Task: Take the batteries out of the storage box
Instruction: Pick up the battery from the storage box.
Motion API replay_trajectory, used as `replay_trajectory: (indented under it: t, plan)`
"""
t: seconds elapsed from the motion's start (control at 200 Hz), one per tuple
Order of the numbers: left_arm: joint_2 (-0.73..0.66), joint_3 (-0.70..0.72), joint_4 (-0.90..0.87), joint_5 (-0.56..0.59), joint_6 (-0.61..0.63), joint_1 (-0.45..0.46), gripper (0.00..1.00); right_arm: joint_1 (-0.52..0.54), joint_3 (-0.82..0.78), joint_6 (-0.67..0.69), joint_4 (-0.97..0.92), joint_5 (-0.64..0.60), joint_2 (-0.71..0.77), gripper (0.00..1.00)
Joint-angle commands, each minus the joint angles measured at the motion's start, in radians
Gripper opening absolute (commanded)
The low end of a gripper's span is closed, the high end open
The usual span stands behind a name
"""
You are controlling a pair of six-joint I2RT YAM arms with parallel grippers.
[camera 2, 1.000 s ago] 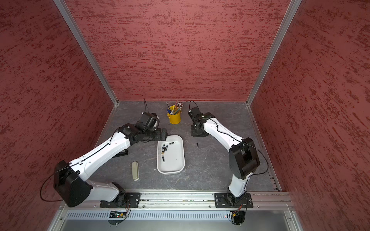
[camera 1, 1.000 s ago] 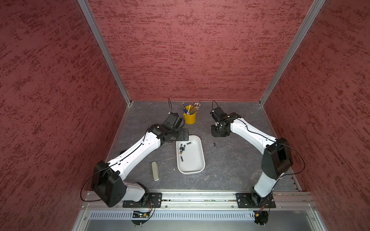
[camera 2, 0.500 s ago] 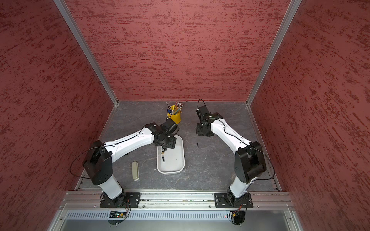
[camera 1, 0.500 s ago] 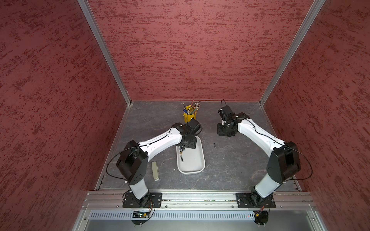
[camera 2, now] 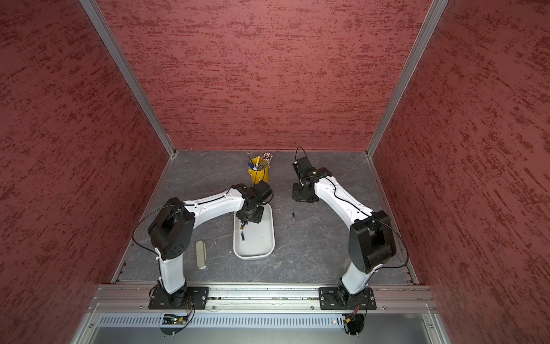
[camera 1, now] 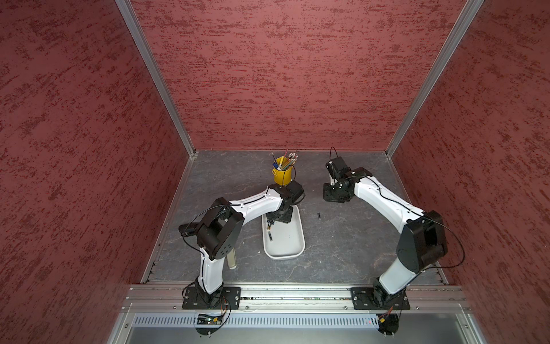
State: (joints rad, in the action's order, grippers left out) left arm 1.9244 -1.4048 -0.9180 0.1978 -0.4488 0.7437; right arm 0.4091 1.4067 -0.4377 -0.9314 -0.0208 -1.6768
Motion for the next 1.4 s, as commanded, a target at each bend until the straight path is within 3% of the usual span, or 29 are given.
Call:
replay_trajectory:
  t: [0.0,0.321,0.726,1.047,1.393]
  plan:
    - [0.021,-0.027,0.021,0.025,0.032,-0.018,0.47,-0.010,0.003,0.010,0.015,0.014,0.001,0.33]
    - [0.048,-0.029,0.043,0.001,0.059,-0.047,0.38,-0.010,0.001,0.007,0.013,0.018,0.000,0.33]
    - [0.054,0.007,0.075,-0.030,0.050,-0.049,0.38,-0.010,0.020,0.006,0.006,0.027,-0.018,0.33]
    - [0.041,0.051,0.093,0.046,0.041,-0.028,0.36,-0.011,0.022,0.010,0.002,0.027,-0.019,0.33]
    - [0.059,0.062,0.128,0.019,0.046,-0.023,0.33,-0.010,0.019,0.012,-0.007,0.022,-0.012,0.33]
